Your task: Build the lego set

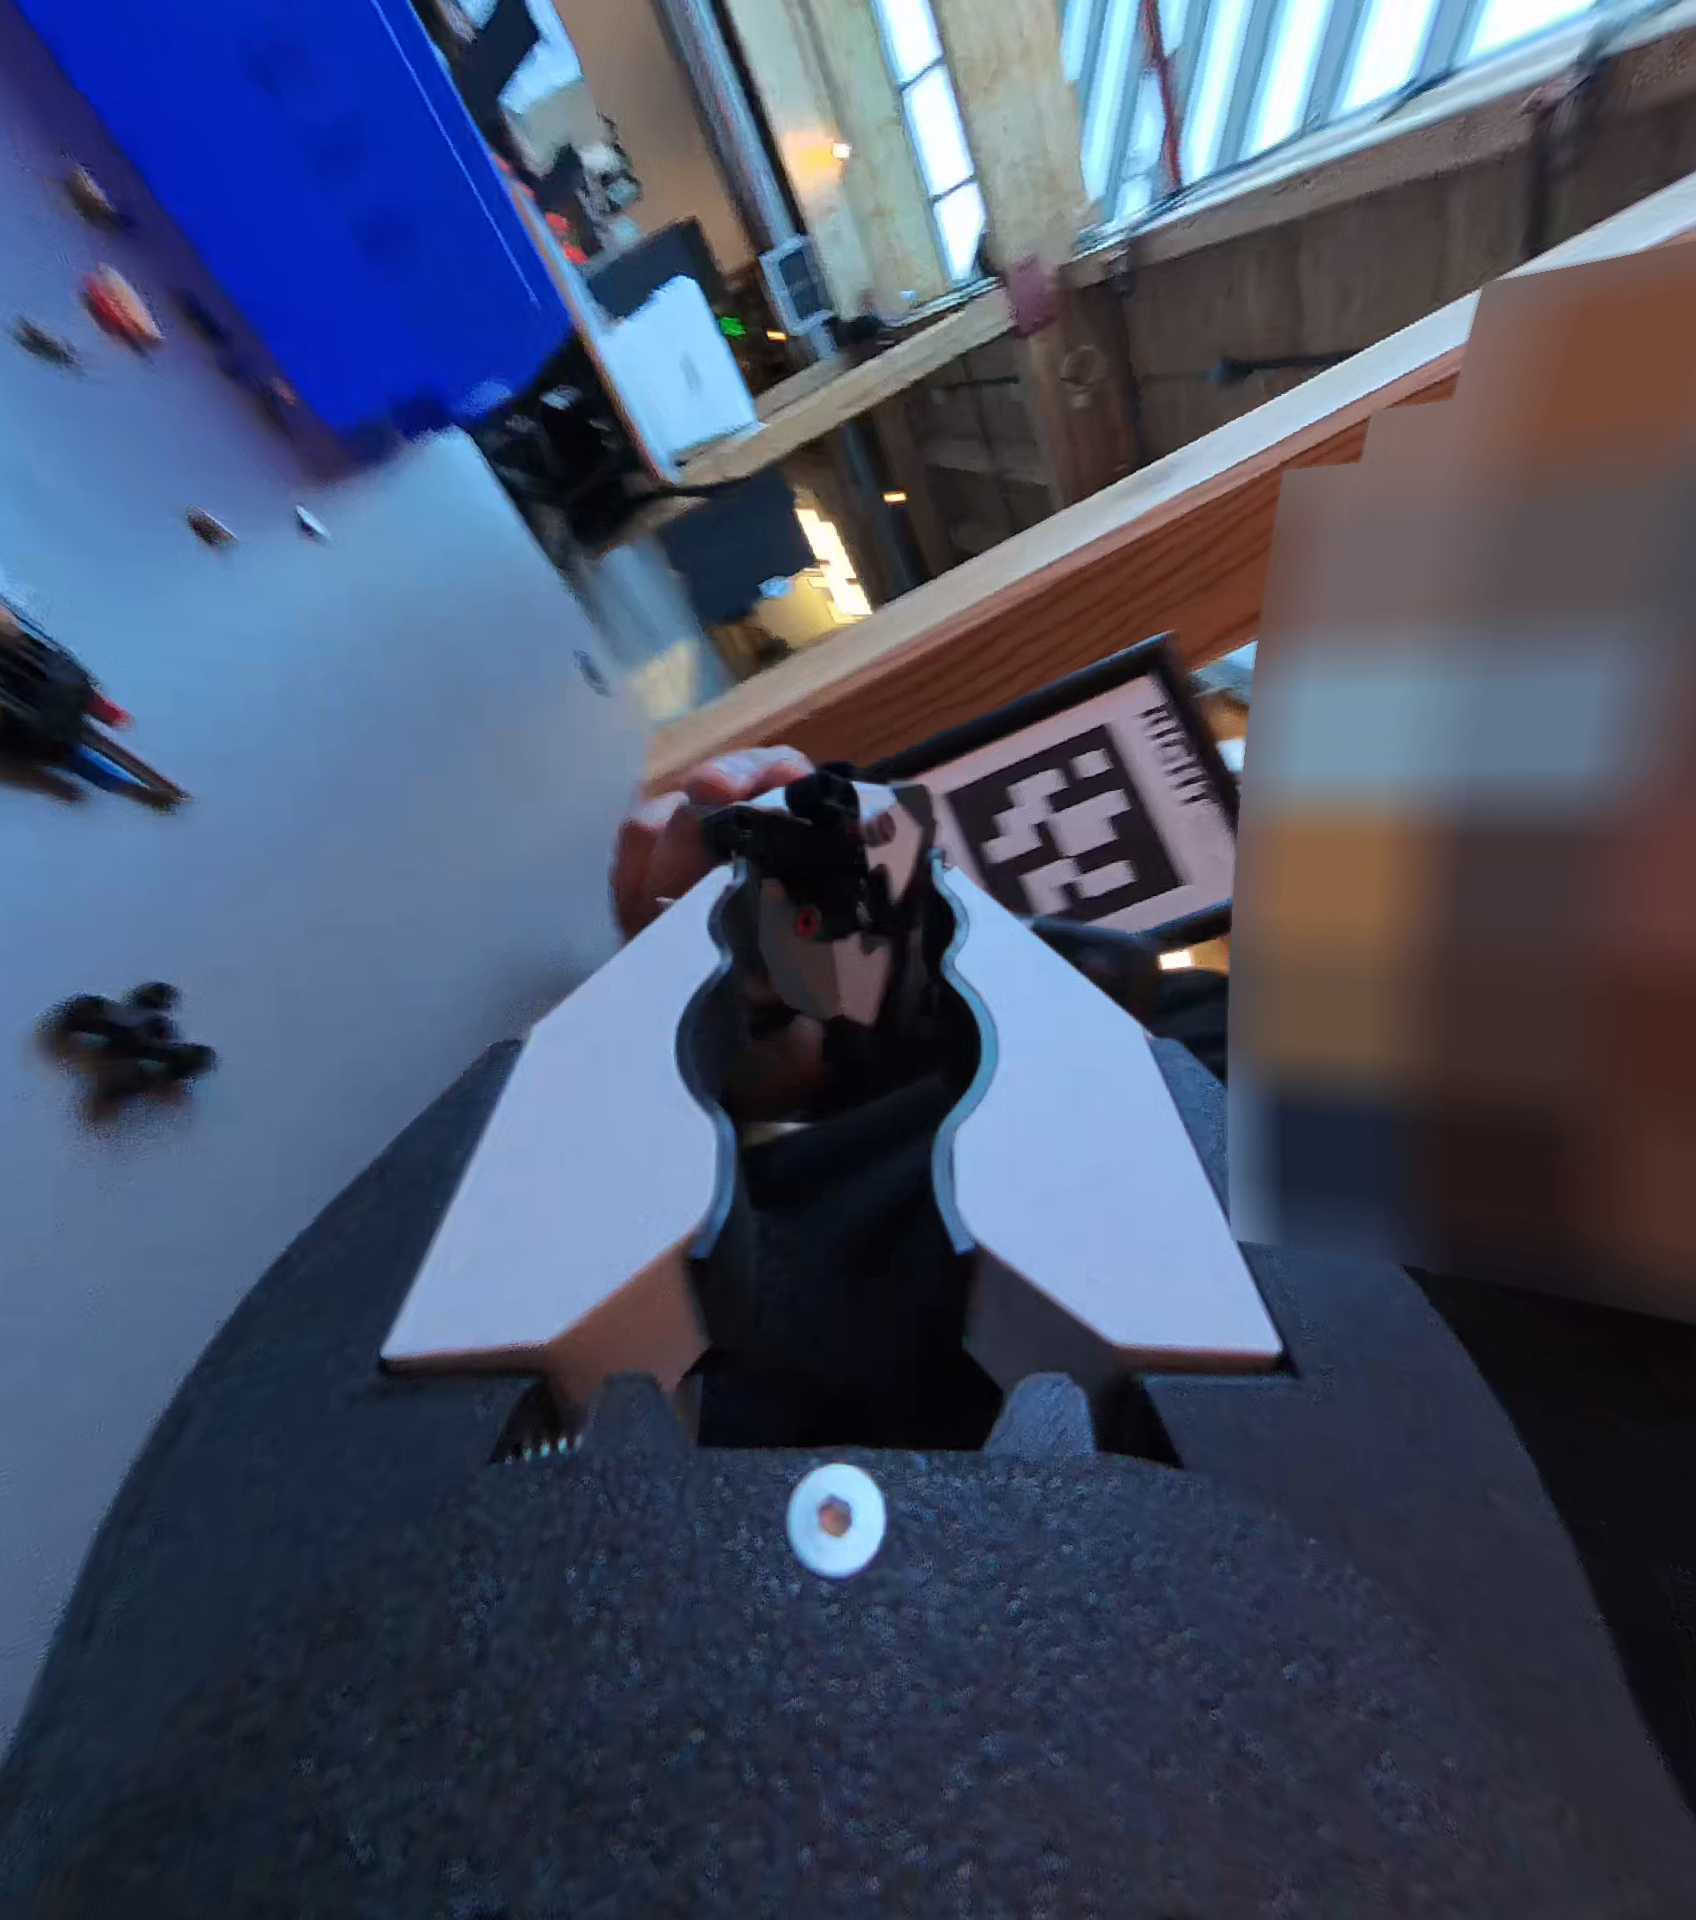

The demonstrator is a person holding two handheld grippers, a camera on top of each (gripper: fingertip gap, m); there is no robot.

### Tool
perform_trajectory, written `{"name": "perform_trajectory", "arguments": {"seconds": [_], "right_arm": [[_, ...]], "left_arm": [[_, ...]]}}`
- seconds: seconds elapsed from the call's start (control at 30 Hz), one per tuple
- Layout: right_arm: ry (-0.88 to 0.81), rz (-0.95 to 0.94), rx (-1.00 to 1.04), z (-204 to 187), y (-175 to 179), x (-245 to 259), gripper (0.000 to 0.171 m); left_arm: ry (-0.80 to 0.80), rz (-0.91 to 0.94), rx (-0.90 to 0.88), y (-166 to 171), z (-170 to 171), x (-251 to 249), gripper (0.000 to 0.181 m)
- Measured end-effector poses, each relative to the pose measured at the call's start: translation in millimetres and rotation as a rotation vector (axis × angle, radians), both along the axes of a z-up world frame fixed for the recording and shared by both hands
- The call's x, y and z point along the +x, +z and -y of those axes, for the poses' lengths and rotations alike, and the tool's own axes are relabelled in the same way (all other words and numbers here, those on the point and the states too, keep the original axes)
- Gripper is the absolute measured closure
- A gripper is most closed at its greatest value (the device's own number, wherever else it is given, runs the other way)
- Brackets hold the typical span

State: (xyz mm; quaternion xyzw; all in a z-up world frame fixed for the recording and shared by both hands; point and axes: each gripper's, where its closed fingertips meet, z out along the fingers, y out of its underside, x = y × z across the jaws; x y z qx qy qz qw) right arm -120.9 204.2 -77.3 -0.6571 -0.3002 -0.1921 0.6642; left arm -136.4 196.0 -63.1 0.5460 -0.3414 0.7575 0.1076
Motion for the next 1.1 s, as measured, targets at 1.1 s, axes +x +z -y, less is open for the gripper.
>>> {"name": "perform_trajectory", "arguments": {"seconds": [1.1], "right_arm": [[0.213, -0.381, -0.475, -2, -41, 1, 0.162]], "left_arm": [[0.19, 0.274, 1.949, -45, -8, 16, 0.16]]}}
